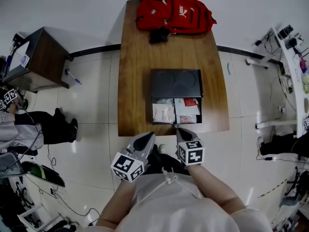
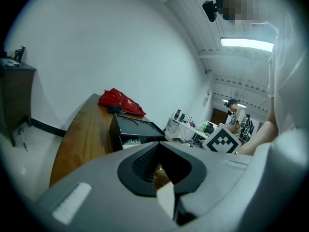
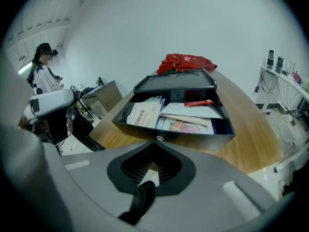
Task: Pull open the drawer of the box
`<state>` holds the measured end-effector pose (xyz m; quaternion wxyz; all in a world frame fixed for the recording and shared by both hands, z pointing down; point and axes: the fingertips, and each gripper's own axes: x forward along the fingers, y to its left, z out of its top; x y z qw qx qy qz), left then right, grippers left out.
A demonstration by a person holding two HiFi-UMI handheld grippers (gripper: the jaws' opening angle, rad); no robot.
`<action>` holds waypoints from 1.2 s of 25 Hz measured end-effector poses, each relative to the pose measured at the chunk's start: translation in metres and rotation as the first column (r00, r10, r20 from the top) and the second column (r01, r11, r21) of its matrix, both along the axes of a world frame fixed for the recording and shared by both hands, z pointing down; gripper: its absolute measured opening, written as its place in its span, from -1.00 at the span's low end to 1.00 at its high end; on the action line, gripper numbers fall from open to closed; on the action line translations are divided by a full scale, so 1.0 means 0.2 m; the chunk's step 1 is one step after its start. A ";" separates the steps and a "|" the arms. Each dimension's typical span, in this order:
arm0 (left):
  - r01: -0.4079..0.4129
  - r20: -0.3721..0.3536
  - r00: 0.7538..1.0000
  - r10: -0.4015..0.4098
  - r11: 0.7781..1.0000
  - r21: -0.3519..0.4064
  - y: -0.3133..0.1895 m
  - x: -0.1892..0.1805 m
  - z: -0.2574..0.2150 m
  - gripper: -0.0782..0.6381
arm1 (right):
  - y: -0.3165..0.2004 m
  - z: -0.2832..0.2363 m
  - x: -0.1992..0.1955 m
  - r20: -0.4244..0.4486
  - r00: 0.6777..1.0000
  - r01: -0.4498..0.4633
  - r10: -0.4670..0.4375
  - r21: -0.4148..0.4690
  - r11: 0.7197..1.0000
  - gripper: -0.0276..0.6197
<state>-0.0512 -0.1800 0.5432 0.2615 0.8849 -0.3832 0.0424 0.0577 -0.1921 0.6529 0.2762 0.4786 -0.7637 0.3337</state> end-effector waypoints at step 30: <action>0.060 -0.017 0.998 -0.057 0.973 0.225 0.38 -0.02 -0.50 -0.76 | 0.30 -1.06 0.11 0.098 0.992 0.012 -0.083 0.578 0.816 -0.89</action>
